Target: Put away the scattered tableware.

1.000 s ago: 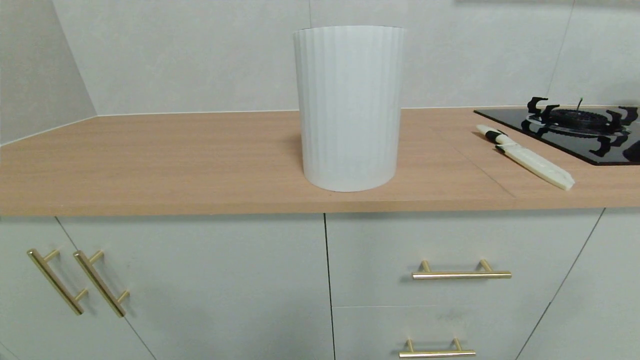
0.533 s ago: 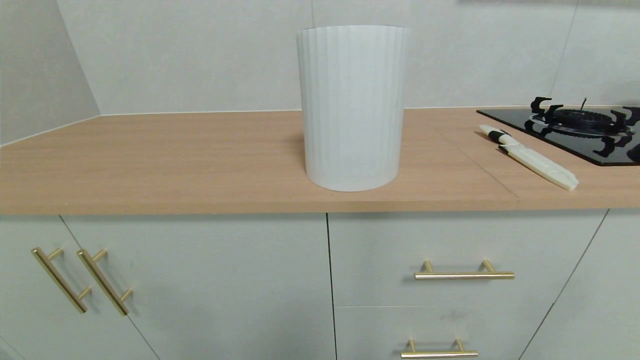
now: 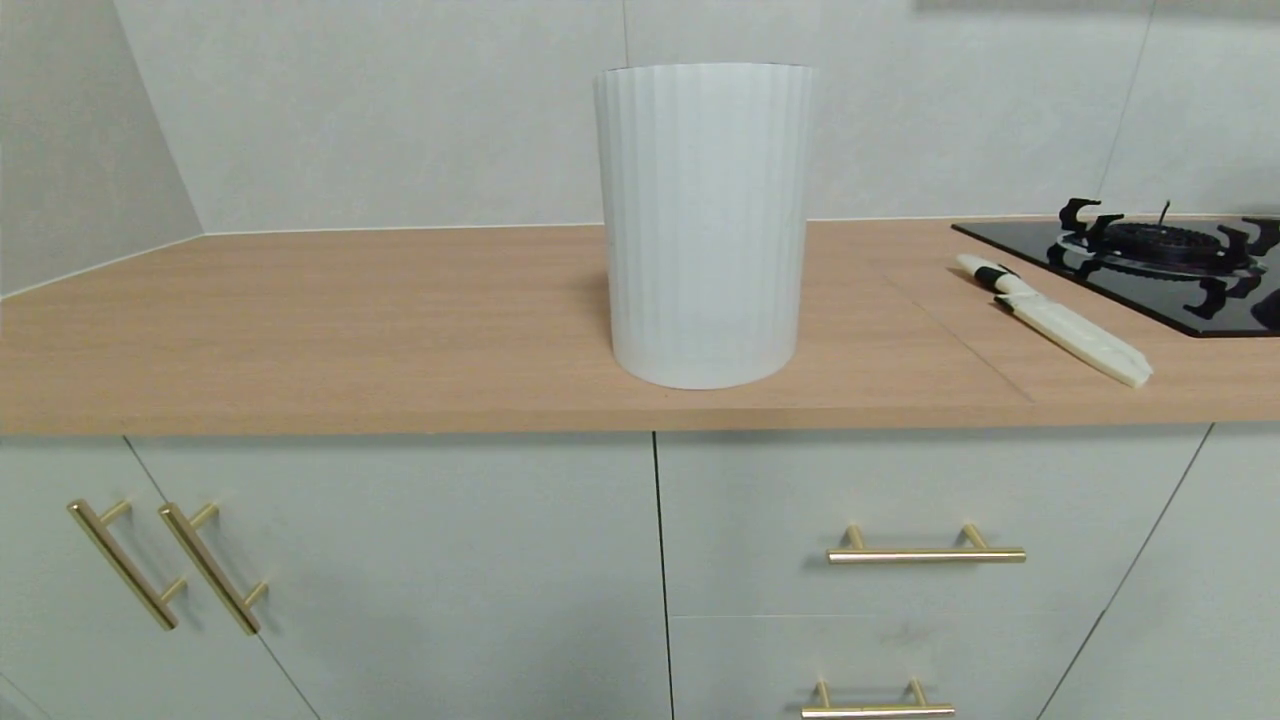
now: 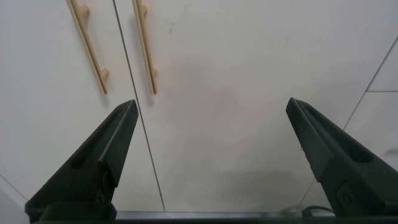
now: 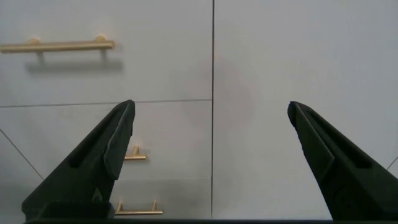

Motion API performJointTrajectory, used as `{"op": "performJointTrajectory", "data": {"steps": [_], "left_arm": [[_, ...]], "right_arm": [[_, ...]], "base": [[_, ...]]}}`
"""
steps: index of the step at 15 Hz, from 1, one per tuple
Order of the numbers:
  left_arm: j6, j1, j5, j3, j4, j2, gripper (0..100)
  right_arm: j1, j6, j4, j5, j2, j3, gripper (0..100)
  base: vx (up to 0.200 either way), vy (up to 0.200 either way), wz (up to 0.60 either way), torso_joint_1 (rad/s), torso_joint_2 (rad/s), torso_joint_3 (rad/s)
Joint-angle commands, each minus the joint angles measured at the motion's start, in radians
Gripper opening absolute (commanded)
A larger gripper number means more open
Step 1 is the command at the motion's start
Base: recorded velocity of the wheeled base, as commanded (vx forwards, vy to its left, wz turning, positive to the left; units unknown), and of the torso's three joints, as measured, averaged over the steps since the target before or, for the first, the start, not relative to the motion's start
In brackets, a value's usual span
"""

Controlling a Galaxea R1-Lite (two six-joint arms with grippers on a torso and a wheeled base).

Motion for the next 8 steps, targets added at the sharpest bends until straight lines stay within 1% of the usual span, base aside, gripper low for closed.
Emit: {"op": "performJointTrajectory", "data": {"steps": [1,3,8], "left_arm": [[-0.001,0.000,0.000,0.000,0.000,0.000,100],[-0.001,0.000,0.000,0.000,0.000,0.000,100],[-0.001,0.000,0.000,0.000,0.000,0.000,100]], "right_arm": [[0.001,0.000,0.000,0.000,0.002,0.000,100],[0.001,0.000,0.000,0.000,0.002,0.000,100],[0.001,-0.001,0.000,0.000,0.002,0.000,100]], "base": [[0.000,0.000,0.00,0.066,-0.31,-0.237],[0.000,0.000,0.00,0.095,-0.23,-0.281],[0.000,0.000,0.00,0.135,-0.49,-0.304]]}}
